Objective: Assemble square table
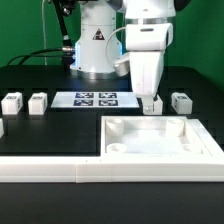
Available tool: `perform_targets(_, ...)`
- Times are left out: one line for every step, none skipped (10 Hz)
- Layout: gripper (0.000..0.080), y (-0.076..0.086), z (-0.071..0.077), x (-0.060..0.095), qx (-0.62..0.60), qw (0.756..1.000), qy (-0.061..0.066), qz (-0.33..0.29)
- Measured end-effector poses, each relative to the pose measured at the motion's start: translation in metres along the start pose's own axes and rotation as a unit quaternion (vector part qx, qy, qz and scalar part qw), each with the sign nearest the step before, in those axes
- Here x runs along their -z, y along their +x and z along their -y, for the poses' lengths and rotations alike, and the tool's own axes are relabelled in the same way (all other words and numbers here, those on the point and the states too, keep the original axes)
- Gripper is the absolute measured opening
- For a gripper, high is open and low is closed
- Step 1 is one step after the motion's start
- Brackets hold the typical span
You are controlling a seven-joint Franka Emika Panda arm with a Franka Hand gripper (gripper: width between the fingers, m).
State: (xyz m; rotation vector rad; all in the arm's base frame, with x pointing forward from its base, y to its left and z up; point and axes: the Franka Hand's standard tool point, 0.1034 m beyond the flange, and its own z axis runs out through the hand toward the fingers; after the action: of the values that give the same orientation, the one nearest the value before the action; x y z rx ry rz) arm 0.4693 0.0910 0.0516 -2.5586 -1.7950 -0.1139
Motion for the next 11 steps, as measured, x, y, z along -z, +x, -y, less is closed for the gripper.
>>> perform_targets(0.0649,0.004,0.004,0.006,-0.010,1.000,-0.006,-0.002)
perform_targets(0.0649,0.002,0.002,0.005,-0.005,1.000,-0.006,-0.001)
perform_targets(0.0649,0.001,0.002,0.004,-0.009,1.000,-0.004,-0.001)
perform_targets(0.0649,0.002,0.002,0.004,-0.039,0.999,-0.004,-0.001)
perform_targets(0.0649,0.002,0.002,0.004,-0.079,0.997,-0.004,-0.002)
perform_targets(0.0649,0.002,0.003,0.004,-0.119,0.993,-0.004,-0.002)
perform_targets(0.0649,0.005,0.008,0.006,-0.197,0.980,-0.012,-0.011)
perform_targets(0.0649,0.007,0.020,0.008,-0.265,0.964,-0.010,-0.010)
perform_targets(0.0649,0.010,0.029,0.009,-0.342,0.940,-0.005,-0.010)
perform_targets(0.0649,0.016,0.038,0.007,-0.403,0.915,-0.001,-0.010)
perform_targets(0.0649,0.019,0.040,0.006,-0.459,0.888,0.006,-0.012)
